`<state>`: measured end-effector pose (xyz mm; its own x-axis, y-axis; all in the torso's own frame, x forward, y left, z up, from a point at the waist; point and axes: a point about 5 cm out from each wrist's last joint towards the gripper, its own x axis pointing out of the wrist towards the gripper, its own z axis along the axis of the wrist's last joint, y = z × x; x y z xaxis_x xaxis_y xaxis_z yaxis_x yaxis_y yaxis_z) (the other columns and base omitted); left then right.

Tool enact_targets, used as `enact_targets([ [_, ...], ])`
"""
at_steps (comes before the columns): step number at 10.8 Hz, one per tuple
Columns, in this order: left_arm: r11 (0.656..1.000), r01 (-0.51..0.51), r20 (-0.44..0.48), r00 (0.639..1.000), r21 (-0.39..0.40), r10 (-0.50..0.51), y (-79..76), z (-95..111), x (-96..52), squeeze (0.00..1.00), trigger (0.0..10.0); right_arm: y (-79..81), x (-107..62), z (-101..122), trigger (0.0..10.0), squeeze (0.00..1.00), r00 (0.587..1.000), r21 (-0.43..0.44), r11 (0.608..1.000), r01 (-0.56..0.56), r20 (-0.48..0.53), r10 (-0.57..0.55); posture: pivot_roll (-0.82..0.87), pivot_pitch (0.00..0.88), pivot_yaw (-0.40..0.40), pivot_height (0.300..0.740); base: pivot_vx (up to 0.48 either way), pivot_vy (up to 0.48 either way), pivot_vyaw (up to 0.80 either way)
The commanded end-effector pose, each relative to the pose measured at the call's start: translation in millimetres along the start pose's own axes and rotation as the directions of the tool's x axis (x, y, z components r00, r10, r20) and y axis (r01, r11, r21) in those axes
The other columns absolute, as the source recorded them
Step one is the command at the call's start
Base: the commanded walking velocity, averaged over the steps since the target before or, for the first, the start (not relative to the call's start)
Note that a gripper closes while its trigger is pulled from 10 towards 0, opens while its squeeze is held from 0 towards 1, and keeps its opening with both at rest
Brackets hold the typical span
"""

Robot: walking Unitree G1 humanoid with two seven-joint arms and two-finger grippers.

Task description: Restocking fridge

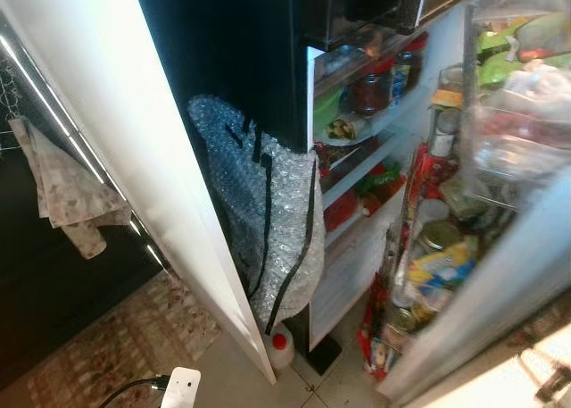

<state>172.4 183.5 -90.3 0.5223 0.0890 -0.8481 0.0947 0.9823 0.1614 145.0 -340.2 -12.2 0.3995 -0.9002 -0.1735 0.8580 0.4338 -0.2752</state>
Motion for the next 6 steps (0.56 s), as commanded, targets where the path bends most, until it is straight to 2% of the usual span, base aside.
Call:
enact_targets([
  [1,1.0,-0.005,-0.013,1.0,0.016,0.005,3.8,-3.8,-0.4,0.0,10.0,-7.9,0.8,-1.2,10.0,0.0,0.999,0.008,0.999,0.034,0.003,-0.034,-0.07,0.029,0.096,0.74,0.0,0.0,0.0],
  [4,1.0,-0.001,-0.014,1.0,0.023,0.002,4.1,-4.0,-0.5,0.0,10.0,-4.5,-0.1,0.6,10.0,0.0,1.0,0.024,1.0,-0.011,0.02,0.011,-0.07,0.025,0.101,0.74,0.0,0.0,0.0],
  [6,1.0,0.0,-0.013,1.0,0.029,0.0,4.3,-3.8,-0.5,0.0,10.0,16.0,-3.8,5.4,10.0,0.0,0.986,0.044,0.986,-0.162,0.034,0.161,-0.07,0.027,0.101,0.74,0.0,0.0,0.0],
])
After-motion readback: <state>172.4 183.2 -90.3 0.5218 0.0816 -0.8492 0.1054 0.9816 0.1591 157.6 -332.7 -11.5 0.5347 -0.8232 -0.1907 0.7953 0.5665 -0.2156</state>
